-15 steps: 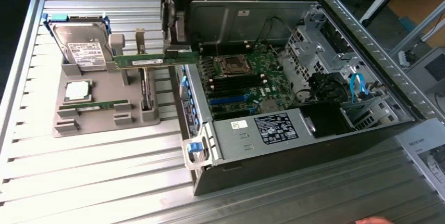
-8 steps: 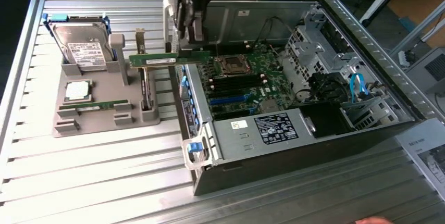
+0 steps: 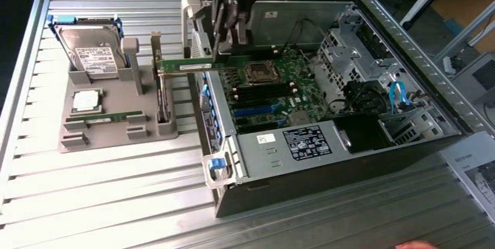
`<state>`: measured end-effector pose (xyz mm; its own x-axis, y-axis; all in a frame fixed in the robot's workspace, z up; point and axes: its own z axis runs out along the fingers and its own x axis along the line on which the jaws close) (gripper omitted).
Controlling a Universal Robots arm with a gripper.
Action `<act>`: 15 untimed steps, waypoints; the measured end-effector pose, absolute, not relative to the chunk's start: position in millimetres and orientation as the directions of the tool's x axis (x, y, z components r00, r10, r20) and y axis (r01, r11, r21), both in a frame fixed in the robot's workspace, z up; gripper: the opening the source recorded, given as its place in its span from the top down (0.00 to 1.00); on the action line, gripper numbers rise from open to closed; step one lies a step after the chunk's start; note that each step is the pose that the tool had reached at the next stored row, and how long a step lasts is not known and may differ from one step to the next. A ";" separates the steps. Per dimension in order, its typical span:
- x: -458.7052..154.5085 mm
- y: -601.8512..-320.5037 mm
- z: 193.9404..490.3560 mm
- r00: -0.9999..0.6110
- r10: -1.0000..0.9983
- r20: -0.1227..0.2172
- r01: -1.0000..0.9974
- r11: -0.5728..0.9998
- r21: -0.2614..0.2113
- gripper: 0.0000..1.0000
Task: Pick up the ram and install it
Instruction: 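Pick up the ram and move it above insertion slot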
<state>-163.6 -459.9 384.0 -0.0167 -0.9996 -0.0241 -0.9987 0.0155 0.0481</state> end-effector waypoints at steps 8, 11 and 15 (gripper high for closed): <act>-139.7 -459.9 384.0 -0.015 -1.000 -0.024 -0.999 0.014 0.049 0.88; -130.7 -459.9 384.0 -0.015 -1.000 -0.024 -0.999 0.014 0.049 0.88; -118.6 -460.0 384.0 -0.014 -1.000 -0.024 -0.999 0.013 0.049 0.88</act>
